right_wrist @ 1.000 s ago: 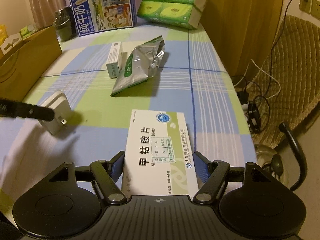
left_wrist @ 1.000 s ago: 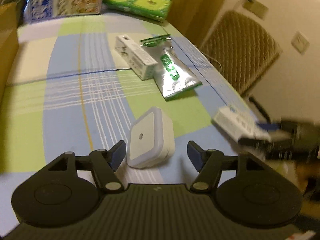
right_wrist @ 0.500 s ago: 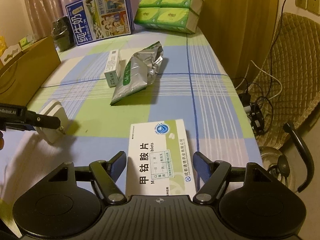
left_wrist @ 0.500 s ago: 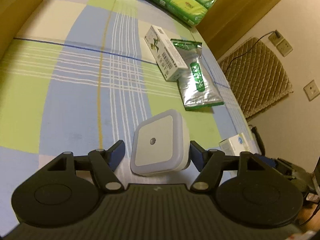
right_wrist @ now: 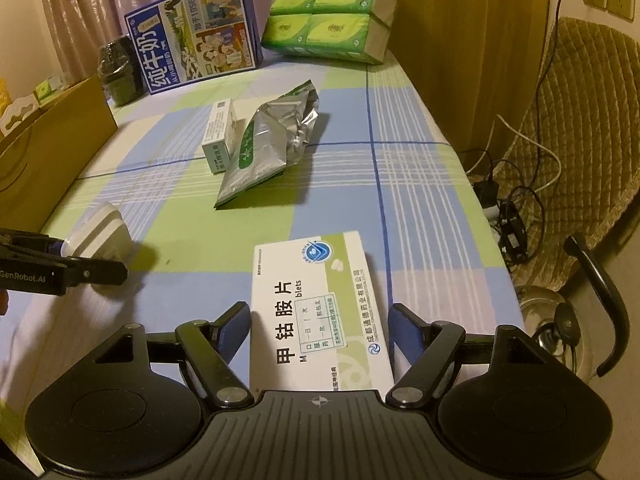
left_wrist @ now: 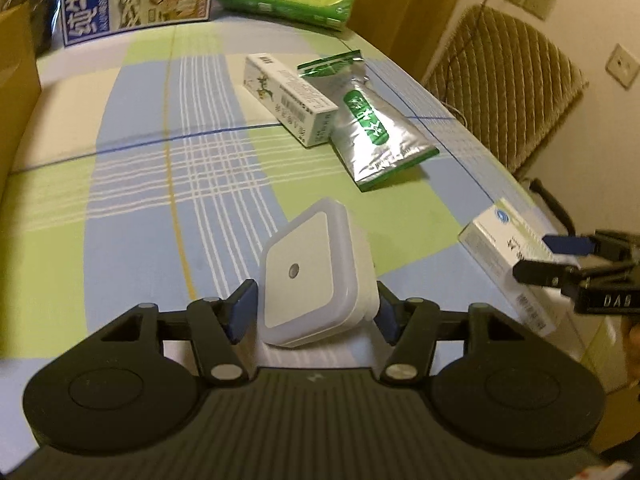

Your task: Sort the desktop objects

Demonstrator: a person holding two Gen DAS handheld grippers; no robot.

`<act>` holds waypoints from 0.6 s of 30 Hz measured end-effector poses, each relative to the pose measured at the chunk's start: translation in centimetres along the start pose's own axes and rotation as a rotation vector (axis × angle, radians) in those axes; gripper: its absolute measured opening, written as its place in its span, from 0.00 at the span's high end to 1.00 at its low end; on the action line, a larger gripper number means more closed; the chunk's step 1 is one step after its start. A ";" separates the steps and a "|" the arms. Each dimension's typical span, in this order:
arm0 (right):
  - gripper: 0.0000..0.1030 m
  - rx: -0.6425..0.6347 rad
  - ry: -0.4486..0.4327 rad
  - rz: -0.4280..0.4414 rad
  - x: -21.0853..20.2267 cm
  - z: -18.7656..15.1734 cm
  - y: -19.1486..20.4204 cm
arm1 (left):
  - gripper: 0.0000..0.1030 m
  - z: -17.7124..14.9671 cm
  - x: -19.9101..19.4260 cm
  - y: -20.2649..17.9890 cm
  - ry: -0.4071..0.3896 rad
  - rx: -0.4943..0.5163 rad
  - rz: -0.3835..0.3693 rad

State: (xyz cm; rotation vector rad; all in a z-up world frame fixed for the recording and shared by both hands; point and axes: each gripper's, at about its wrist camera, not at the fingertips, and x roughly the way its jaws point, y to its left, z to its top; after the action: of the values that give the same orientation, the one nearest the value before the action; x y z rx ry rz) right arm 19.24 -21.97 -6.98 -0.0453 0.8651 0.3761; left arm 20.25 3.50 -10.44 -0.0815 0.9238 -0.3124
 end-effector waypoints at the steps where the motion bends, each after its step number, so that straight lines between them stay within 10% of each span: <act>1: 0.28 0.000 0.005 0.001 0.0 0.0 0.0 | 0.46 -0.1 0.0 -0.1 0.000 0.004 0.000; 18: 0.27 -0.020 0.025 -0.024 1.5 -0.3 0.2 | 0.46 -0.5 -1.1 -0.5 -0.022 0.022 -0.009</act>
State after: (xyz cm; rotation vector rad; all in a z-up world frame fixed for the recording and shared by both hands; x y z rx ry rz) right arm 19.83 -21.34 -8.24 -0.0787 0.8847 0.3617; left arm 19.11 3.38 -9.73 -0.0687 0.8987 -0.3292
